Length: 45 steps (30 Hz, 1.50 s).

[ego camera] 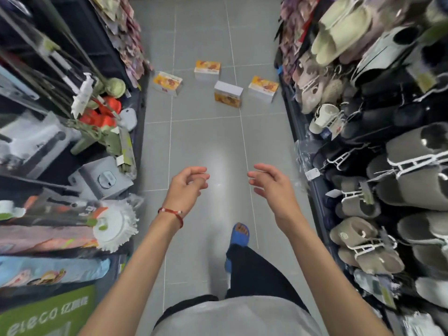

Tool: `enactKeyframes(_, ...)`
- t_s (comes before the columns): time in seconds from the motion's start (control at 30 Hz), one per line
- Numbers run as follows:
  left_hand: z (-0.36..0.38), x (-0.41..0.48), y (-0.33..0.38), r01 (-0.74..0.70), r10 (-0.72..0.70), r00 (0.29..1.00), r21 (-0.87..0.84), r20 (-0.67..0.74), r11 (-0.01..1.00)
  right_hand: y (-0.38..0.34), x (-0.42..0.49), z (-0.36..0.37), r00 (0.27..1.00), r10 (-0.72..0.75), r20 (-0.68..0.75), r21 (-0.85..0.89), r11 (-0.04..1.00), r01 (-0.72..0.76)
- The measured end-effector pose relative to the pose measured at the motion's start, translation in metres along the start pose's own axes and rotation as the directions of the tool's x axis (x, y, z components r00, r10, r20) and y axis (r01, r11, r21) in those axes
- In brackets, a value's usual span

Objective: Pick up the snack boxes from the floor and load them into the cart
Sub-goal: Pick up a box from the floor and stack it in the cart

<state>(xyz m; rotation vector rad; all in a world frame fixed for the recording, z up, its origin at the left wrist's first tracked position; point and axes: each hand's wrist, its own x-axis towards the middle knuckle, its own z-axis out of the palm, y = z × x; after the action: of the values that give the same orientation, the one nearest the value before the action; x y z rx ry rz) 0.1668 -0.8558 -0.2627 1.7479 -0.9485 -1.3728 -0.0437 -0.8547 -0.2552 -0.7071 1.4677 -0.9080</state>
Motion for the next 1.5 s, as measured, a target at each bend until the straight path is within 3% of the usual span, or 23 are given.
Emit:
enactKeyframes(0.3,0.024,0.184,0.125,0.008,-0.009,1.000,-0.044,-0.012,0.999,-0.123,0.187,0.032,0.998,-0.011,0.061,-0.044,0.999,0.014)
enactKeyframes(0.53,0.031,0.361,0.194,0.027,-0.026,1.000,-0.048,0.009,0.998,-0.202,0.352,0.073,1.000,-0.004,0.031,-0.039,0.999,0.005)
enactKeyframes(0.8,0.038,0.539,0.266,0.109,-0.111,0.990,0.027,0.088,0.994,-0.274,0.501,0.114,0.992,0.121,-0.037,-0.018,0.992,-0.121)
enactKeyframes(1.3,0.112,0.812,0.332,0.323,-0.331,0.941,0.106,0.072,0.940,-0.370,0.790,0.109,0.944,0.322,-0.068,-0.069,0.943,-0.327)
enactKeyframes(1.5,0.133,0.901,0.326,0.413,-0.416,0.909,0.096,0.012,0.906,-0.370,0.882,0.106,0.904,0.416,-0.097,-0.080,0.902,-0.424)
